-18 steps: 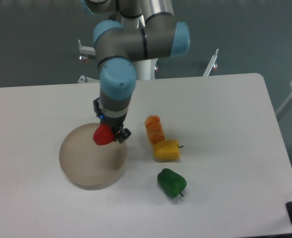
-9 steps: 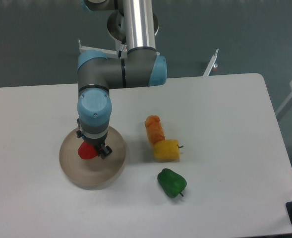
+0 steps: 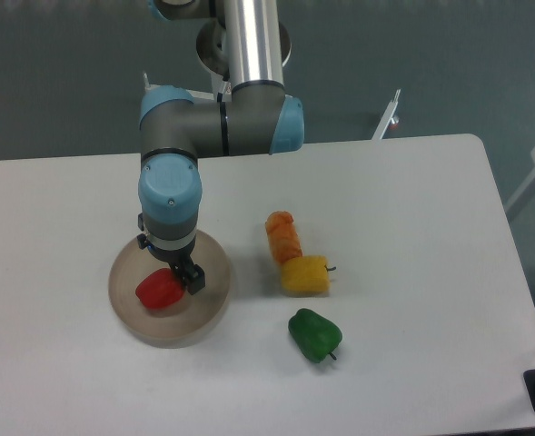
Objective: Place the red pepper on the plate
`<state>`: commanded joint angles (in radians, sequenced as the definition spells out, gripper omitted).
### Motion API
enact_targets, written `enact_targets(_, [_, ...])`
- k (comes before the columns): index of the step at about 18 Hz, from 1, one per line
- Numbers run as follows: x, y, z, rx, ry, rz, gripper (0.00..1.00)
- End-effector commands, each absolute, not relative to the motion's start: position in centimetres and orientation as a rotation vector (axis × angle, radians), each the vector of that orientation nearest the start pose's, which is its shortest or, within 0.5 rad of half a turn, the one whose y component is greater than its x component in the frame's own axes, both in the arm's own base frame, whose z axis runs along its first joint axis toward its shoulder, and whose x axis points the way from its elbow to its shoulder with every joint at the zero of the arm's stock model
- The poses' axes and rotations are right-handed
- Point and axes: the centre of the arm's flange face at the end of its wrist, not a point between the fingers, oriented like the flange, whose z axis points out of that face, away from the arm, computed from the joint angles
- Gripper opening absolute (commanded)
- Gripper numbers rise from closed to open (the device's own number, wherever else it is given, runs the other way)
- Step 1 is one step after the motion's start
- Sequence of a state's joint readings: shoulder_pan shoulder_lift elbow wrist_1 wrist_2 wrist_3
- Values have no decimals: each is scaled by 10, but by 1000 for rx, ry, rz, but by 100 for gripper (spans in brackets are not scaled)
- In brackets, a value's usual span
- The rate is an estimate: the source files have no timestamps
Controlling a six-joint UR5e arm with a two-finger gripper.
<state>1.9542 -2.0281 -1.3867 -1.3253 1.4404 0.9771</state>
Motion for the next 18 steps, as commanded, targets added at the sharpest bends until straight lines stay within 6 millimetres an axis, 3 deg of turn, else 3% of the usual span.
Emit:
enact_targets(2, [-153, 647, 365, -2942, 813, -133, 100])
enact_targets(4, [-178, 629, 382, -2949, 762, -103, 100])
enact_targets(7, [-236, 590, 417, -2897, 921, -28, 100])
enact_targets(13, [-333, 531, 412, -2854, 1174, -36, 100])
enact_targets(15, [-341, 525, 405, -2835, 1337, -19, 100])
enact_targets(18, [-351, 517, 389, -2877, 1357, -35, 100])
